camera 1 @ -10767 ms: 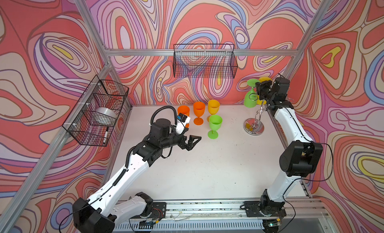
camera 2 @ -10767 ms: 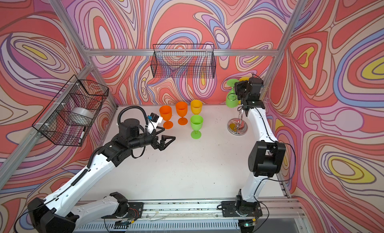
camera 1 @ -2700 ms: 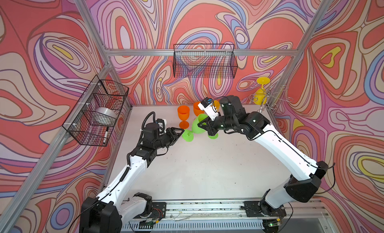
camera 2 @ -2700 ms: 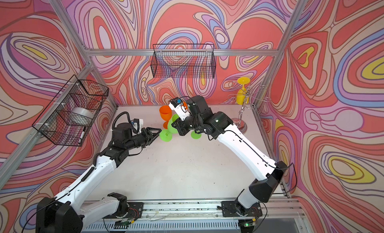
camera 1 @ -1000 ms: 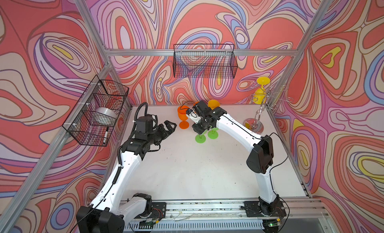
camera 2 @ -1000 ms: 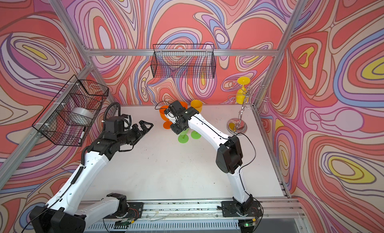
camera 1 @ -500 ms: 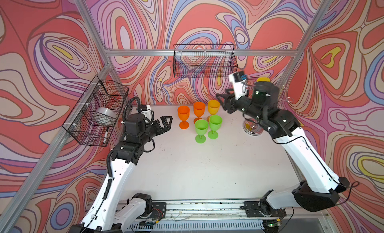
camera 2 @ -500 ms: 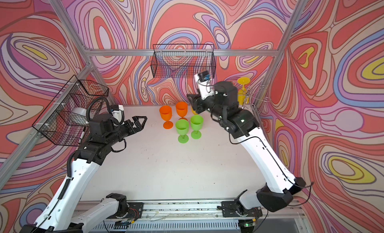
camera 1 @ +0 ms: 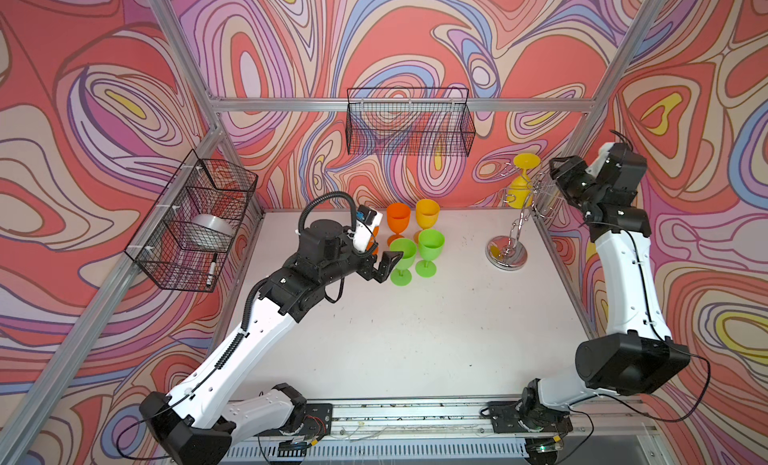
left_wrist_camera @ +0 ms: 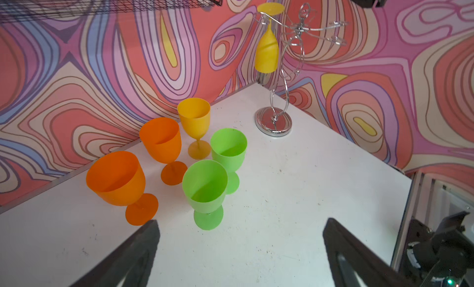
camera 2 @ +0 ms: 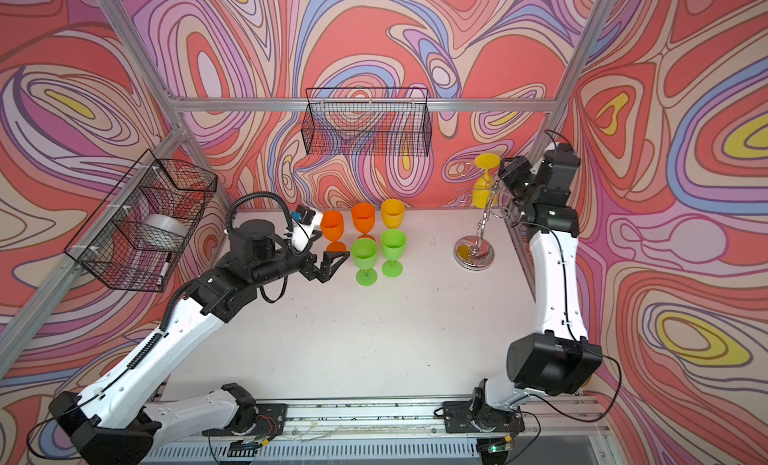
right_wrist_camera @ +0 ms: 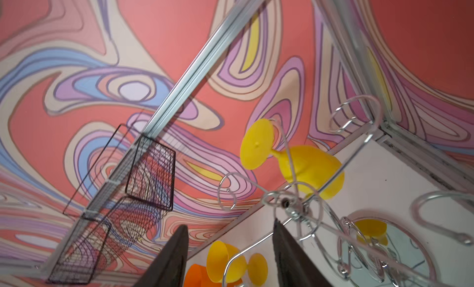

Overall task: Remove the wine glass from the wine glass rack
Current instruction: 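Move the right gripper back to the rack beside the yellow glass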

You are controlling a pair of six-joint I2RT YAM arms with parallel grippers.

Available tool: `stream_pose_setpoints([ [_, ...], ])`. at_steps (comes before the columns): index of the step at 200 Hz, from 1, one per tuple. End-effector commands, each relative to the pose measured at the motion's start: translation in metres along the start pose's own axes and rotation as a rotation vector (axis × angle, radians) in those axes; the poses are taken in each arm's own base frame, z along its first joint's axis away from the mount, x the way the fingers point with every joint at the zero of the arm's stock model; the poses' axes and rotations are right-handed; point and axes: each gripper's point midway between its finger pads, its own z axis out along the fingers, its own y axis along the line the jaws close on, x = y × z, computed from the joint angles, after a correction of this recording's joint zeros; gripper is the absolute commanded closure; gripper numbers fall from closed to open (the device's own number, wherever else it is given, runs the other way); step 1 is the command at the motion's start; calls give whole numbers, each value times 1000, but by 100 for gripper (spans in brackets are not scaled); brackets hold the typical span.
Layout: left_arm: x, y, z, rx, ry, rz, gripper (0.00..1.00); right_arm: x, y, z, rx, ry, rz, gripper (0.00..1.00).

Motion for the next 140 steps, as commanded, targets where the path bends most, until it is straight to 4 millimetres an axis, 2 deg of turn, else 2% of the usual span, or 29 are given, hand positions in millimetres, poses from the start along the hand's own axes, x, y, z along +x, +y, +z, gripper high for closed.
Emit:
stream_pose_setpoints([
  [1,15,-14,6,46,32,121,0,-8,11,8,-118,30,162,46],
  [16,24,-14,12,51,54,115,0,-12,7,17,-123,38,180,49],
  [32,29,-14,18,58,69,101,0,-14,14,22,-162,53,175,53],
  [51,34,-13,24,61,83,92,0,-11,25,14,-163,50,108,54],
  [87,41,-13,35,72,103,69,0,-7,31,-9,-32,8,-87,53],
  [113,43,-13,40,75,111,55,0,10,39,-4,22,42,-188,54],
  [140,45,-10,42,63,112,48,0,44,61,4,-2,140,-262,54],
])
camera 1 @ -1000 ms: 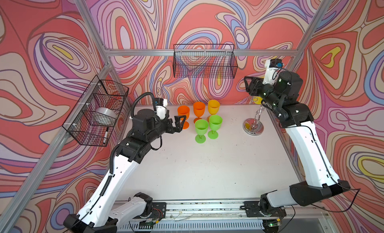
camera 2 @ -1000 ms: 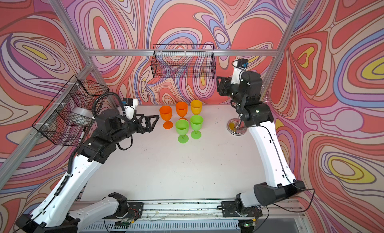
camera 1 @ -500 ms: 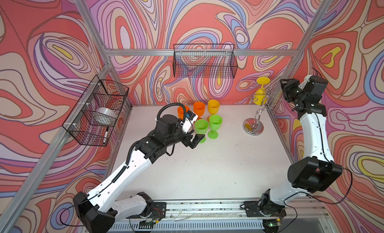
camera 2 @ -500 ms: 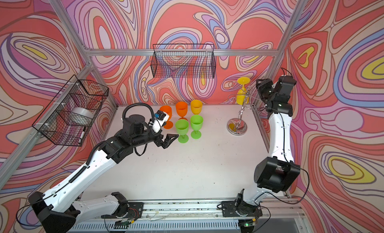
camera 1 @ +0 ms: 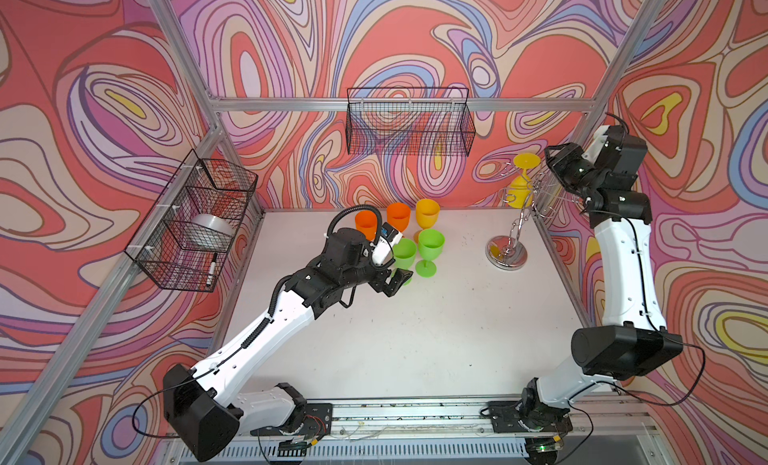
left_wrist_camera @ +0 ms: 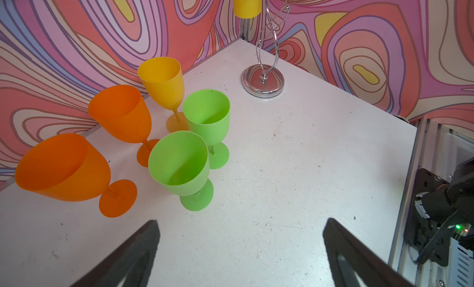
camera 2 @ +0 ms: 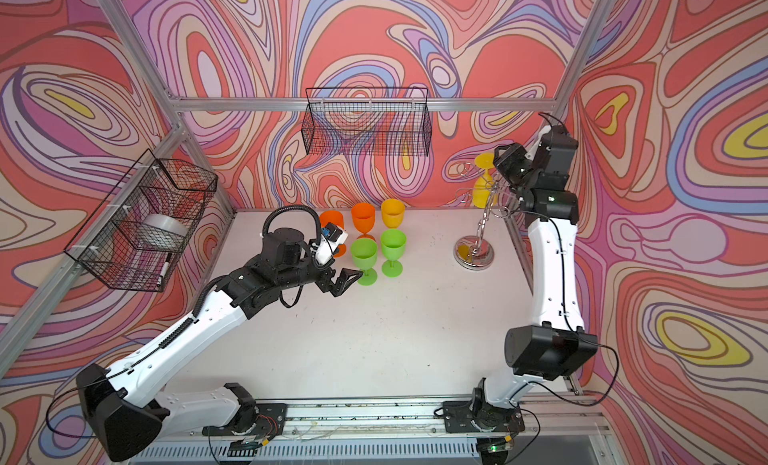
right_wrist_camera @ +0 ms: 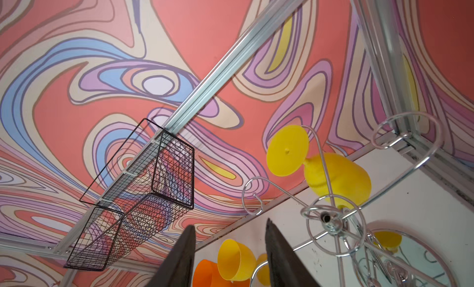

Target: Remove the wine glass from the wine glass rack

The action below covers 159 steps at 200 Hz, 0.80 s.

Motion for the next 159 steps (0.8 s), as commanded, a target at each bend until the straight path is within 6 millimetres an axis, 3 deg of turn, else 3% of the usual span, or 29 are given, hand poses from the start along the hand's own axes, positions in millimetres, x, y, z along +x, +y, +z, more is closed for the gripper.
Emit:
stream_pose_setpoints([
  [1,-2,-1,3,7,-19,1,0,33,5,8,46,100,-109,54],
  [31,-2,-1,2,6,-20,-3,0,69,14,5,19,173,-105,53],
  [65,-2,-2,3,16,-23,-11,0,104,0,-8,29,253,-71,53],
  [100,-4,-5,3,31,-26,-25,0,130,-21,-8,72,322,-60,53],
  [126,-4,-5,2,29,-27,-28,0,136,-36,-6,124,326,-83,52],
  [159,-5,-5,0,27,-32,-30,0,121,-54,-5,176,278,-76,51],
])
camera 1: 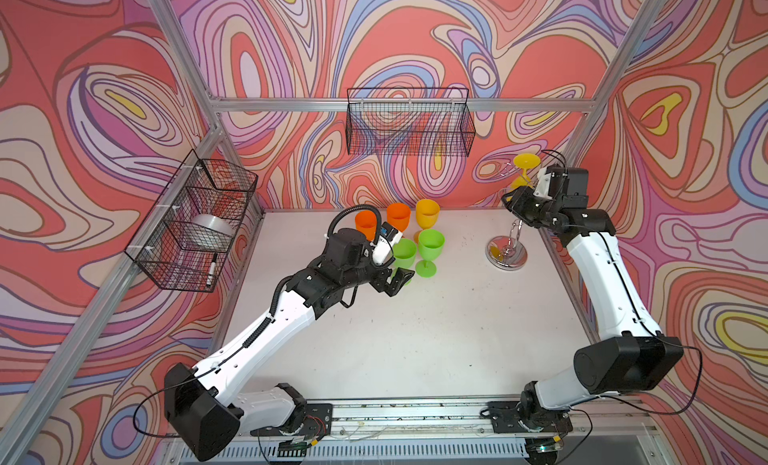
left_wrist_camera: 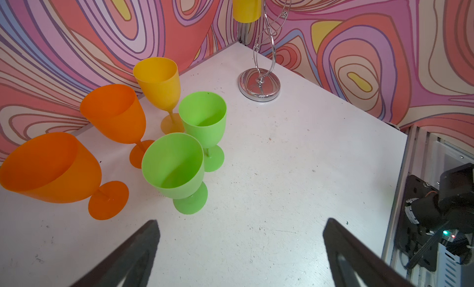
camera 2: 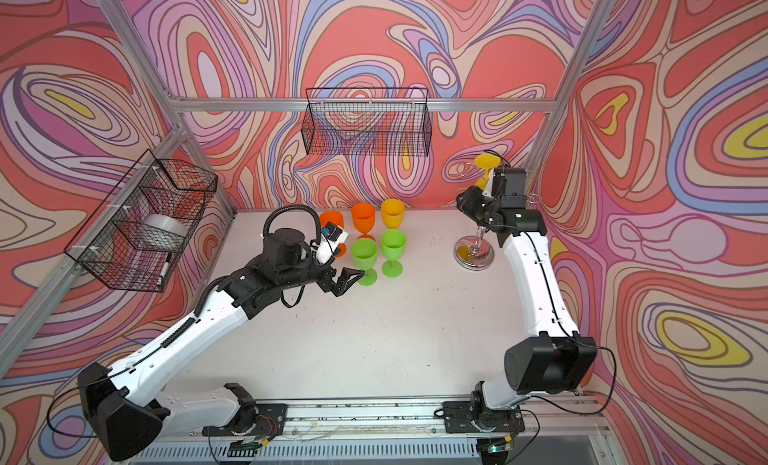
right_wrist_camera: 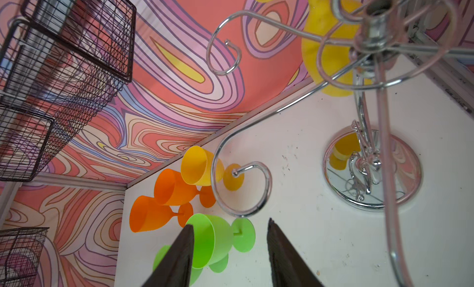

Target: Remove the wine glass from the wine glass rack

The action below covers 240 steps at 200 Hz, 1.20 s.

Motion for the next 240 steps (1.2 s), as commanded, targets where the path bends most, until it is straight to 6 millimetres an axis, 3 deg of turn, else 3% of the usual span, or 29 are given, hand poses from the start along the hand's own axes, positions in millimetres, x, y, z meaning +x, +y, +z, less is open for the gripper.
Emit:
stream_pose_setpoints([
  [1,-3,-2,-1,9,-19,1,0,-13,-15,-9,46,-56,-4,51],
  [25,-4,-2,-3,1,-23,6,0,-24,-34,-14,77,-82,29,51],
  [74,-5,-1,-5,-2,-29,9,0,-57,-76,-51,187,-222,67,51],
  [101,-4,-1,-5,-5,-27,7,0,-70,-79,-67,213,-282,63,51],
  [135,-3,-1,-4,-4,-22,6,0,-75,-60,-80,153,-313,50,54],
  [173,-2,-1,1,7,-14,-4,0,-58,1,-78,12,-278,-4,54],
  [204,-1,-2,2,15,-12,-11,0,-20,49,-46,-95,-166,-32,54],
  [224,-1,-3,2,18,-11,-14,0,0,57,-19,-112,-109,-33,54],
  [240,-1,-3,2,18,-12,-13,0,5,54,-5,-101,-99,-23,54],
])
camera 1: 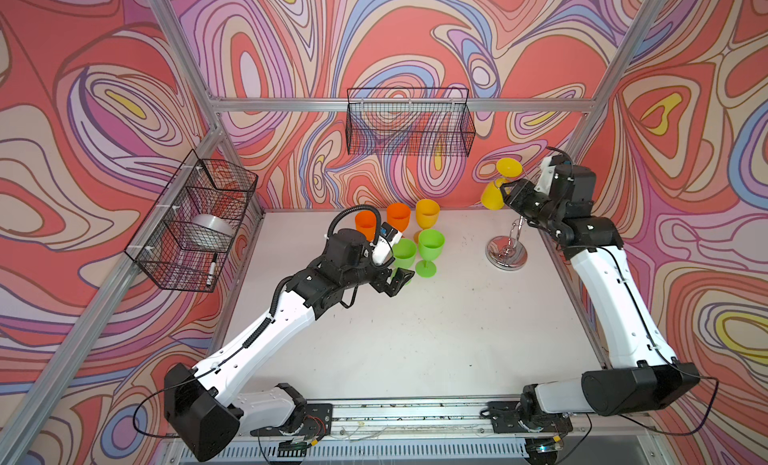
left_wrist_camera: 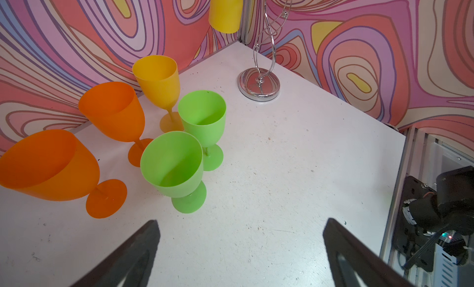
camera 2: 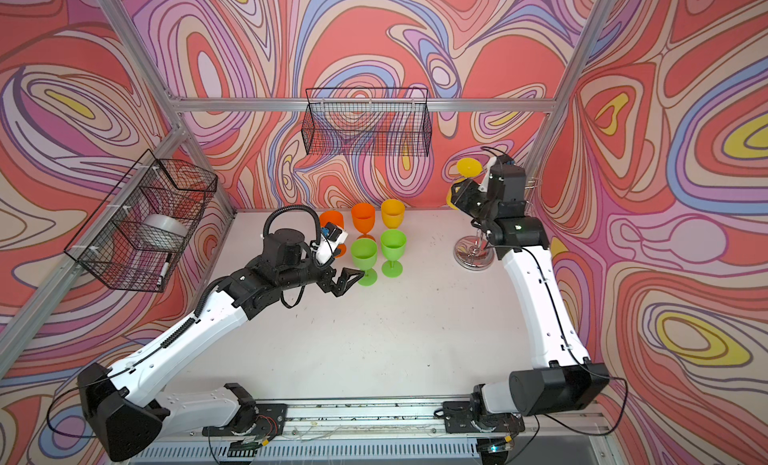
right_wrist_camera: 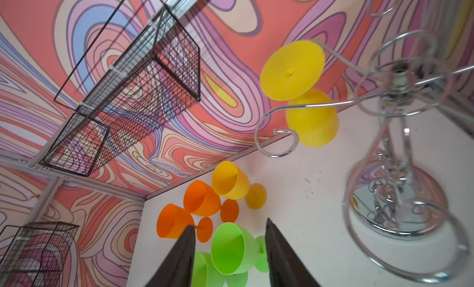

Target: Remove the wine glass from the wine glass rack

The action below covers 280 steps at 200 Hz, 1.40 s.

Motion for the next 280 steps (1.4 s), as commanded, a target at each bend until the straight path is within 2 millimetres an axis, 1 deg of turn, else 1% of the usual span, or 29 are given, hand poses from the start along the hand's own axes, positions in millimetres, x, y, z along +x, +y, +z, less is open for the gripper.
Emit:
stream_pose_setpoints([
  [1,-2,-3,2,16,-12,-2,0,12,-9,27,17,21,29,54],
  [23,-2,-2,1,10,-14,1,0,12,-18,35,57,3,30,54],
  [61,-1,-2,1,10,-12,1,0,5,-33,31,134,-48,15,53],
  [97,-1,-2,0,9,-13,1,0,-1,-44,19,191,-80,2,51],
  [122,-1,-2,0,7,-13,1,0,-5,-57,14,208,-74,21,51],
  [163,-2,-1,-1,3,-16,2,0,-14,-75,-1,234,-84,40,51],
  [179,-2,-1,-1,4,-15,2,0,-16,-82,-8,254,-88,36,51],
  [215,-1,-1,-1,4,-14,0,0,-27,-98,-31,320,-120,11,50],
  [229,-1,-1,0,6,-14,-2,0,-31,-94,-38,319,-124,-14,51],
  [247,-1,-2,1,10,-10,-6,0,-34,-78,-45,250,-134,-14,51],
  [260,0,-2,2,14,-8,-9,0,-31,-66,-41,181,-115,10,51],
  [280,0,-2,4,18,-5,-13,0,-18,-45,-24,111,-76,11,51],
])
